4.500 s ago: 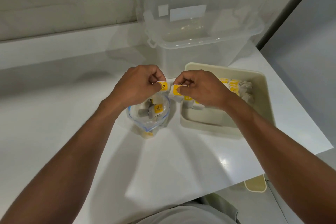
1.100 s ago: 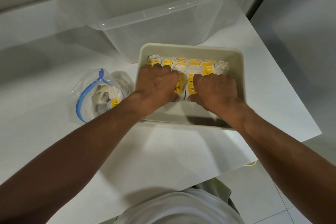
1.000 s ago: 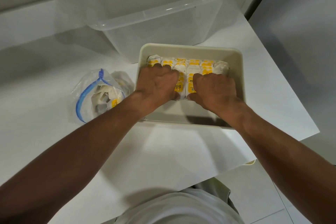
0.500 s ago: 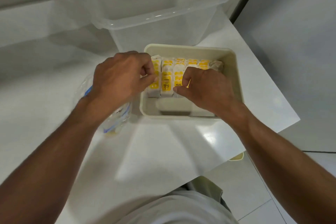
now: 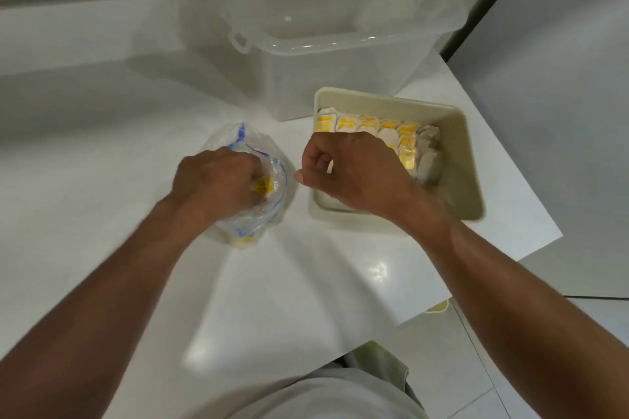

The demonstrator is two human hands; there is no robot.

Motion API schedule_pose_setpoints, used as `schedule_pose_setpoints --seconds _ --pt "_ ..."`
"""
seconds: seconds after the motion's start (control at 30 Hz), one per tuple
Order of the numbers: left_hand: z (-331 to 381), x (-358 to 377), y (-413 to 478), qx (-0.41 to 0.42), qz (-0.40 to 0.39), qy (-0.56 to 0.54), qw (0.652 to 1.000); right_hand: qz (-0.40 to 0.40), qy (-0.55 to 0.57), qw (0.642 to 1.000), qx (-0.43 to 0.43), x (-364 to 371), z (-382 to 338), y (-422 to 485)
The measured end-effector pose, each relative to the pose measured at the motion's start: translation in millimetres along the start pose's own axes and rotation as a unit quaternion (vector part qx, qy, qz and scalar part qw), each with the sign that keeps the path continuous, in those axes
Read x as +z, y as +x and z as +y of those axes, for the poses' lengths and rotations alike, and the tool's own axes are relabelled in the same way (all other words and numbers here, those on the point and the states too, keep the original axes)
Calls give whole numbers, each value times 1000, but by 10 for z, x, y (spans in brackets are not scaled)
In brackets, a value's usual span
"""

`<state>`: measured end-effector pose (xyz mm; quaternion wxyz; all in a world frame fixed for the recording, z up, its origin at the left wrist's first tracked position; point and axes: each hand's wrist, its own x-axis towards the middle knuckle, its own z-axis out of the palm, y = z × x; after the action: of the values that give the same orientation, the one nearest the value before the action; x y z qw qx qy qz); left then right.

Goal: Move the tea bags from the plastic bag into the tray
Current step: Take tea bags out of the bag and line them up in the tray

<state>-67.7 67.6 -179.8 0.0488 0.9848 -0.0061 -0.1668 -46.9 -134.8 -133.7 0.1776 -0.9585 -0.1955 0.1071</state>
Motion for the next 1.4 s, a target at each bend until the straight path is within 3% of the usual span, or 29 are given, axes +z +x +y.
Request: schedule_pose_setpoints --seconds 0.3,0.5,0.7,0.9,0.97,1.13,1.4 --pt "-18 91 -34 29 28 -51 998 0 56 996 -62 128 -84 71" --pt "-129 -53 -117 11 72 -106 992 -6 81 997 -17 177 -106 114" --pt "-170 -107 -212 23 130 -238 962 -23 145 989 20 177 -251 175" --pt "-175 -132 -155 40 81 -265 960 -2 128 992 11 144 -272 180" --pt "-223 -146 -96 54 54 -252 965 12 122 992 28 101 -235 167" --pt "-237 -79 58 72 73 -76 992 30 172 982 70 9 -112 107" --pt "-22 128 95 63 149 67 985 14 247 965 87 6 -44 69"
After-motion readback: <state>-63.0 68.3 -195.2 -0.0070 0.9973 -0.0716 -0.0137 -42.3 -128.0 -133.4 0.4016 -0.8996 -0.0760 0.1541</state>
